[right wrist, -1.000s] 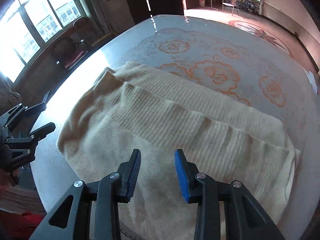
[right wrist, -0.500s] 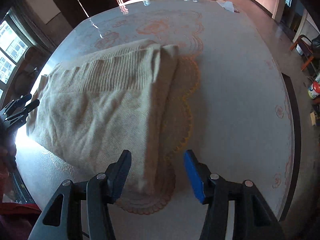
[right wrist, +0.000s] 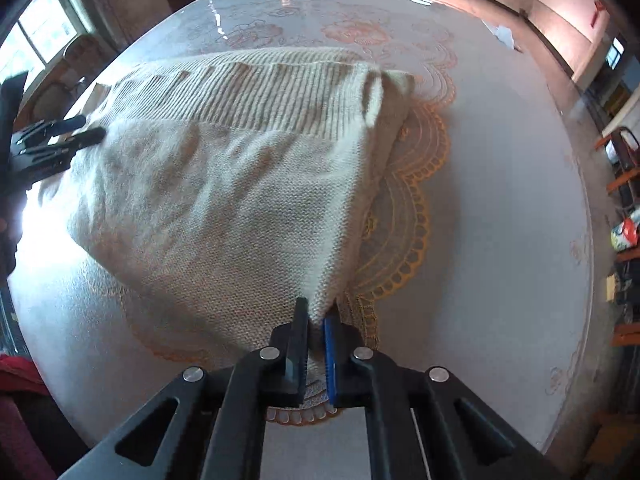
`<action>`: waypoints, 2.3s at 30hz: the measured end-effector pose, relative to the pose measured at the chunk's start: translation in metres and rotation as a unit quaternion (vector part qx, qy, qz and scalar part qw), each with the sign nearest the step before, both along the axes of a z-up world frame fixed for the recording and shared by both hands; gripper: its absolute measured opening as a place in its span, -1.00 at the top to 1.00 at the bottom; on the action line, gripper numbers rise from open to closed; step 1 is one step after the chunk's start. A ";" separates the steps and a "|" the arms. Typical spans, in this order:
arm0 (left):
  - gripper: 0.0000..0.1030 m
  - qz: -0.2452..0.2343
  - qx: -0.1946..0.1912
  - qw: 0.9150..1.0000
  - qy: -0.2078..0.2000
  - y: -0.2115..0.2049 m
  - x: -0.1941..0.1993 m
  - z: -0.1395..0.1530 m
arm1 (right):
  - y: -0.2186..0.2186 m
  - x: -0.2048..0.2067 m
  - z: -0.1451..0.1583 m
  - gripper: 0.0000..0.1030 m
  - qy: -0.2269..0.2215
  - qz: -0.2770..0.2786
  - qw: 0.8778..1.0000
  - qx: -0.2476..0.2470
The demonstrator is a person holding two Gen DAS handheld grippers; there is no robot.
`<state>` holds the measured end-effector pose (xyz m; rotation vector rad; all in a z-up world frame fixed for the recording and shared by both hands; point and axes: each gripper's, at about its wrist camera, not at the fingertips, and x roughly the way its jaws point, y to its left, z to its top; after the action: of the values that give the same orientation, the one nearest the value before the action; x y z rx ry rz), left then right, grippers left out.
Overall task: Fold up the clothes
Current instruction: 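Open the left gripper and smooth the sweater with both grippers, then move the left gripper to the sweater's side edge to grasp it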
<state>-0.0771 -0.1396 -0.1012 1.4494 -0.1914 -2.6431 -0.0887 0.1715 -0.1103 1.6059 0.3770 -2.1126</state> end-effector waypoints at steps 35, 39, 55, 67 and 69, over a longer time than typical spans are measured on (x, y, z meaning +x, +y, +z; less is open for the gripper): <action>-0.57 0.079 0.047 0.995 -0.028 -0.173 0.006 0.008 | 0.033 -0.119 -0.023 -0.23 -0.140 -0.086 0.966 -0.200; -0.56 0.077 0.130 0.987 -0.055 -0.182 0.003 -0.007 | 0.029 -0.126 -0.030 -0.36 -0.158 -0.090 0.957 -0.224; -0.57 0.075 0.303 0.949 -0.039 -0.216 -0.002 0.000 | 0.021 -0.137 -0.036 -0.39 -0.191 -0.089 0.942 -0.260; -0.57 0.017 0.378 0.920 -0.104 -0.186 -0.022 -0.032 | -0.001 -0.144 -0.042 -0.43 -0.208 -0.058 0.938 -0.272; -0.57 0.028 0.396 0.912 -0.102 -0.189 -0.025 -0.034 | -0.005 -0.147 -0.043 -0.43 -0.213 -0.060 0.935 -0.278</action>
<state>-0.1023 -0.3289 -0.1350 1.8737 1.0030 -2.6205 -0.2358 0.1664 -0.1532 1.6859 -0.4357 -1.6630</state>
